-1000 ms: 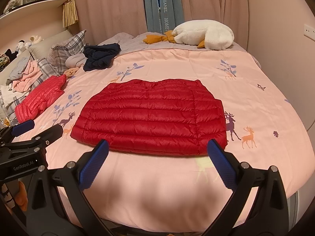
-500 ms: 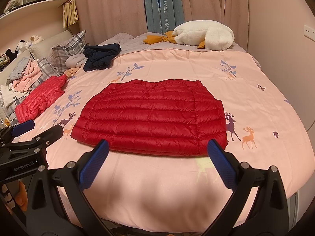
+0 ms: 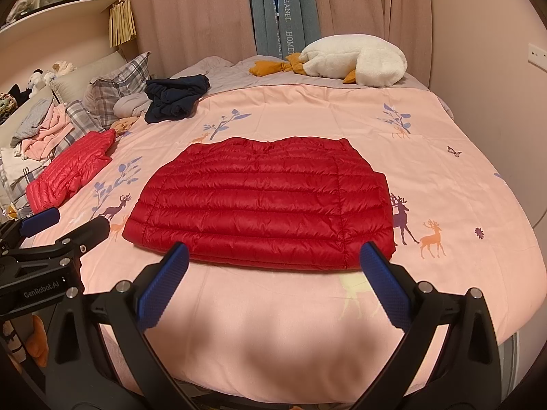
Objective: Fold large clothes
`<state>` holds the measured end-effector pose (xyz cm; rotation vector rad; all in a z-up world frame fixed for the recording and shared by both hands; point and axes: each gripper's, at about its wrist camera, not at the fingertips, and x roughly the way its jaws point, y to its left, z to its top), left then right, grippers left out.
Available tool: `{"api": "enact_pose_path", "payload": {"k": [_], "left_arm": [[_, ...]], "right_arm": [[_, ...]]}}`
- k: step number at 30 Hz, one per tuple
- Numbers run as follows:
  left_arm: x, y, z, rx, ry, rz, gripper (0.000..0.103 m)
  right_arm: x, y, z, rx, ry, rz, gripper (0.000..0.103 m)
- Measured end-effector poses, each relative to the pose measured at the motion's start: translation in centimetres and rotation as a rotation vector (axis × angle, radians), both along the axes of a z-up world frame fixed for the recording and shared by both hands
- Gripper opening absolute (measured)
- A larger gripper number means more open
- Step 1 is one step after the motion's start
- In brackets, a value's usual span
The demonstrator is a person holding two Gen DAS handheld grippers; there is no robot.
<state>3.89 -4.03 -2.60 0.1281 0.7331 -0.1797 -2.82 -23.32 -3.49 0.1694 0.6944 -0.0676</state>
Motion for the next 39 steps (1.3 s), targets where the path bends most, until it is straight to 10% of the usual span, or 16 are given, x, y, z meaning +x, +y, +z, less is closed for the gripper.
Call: {"api": "enact_pose_path", "payload": {"k": [39], "left_arm": [[-0.02, 0.75, 0.26, -0.029, -0.021, 0.015, 0.102]], "right_arm": [[-0.01, 0.28, 0.19, -0.001, 0.003, 0.007, 0.101]]}}
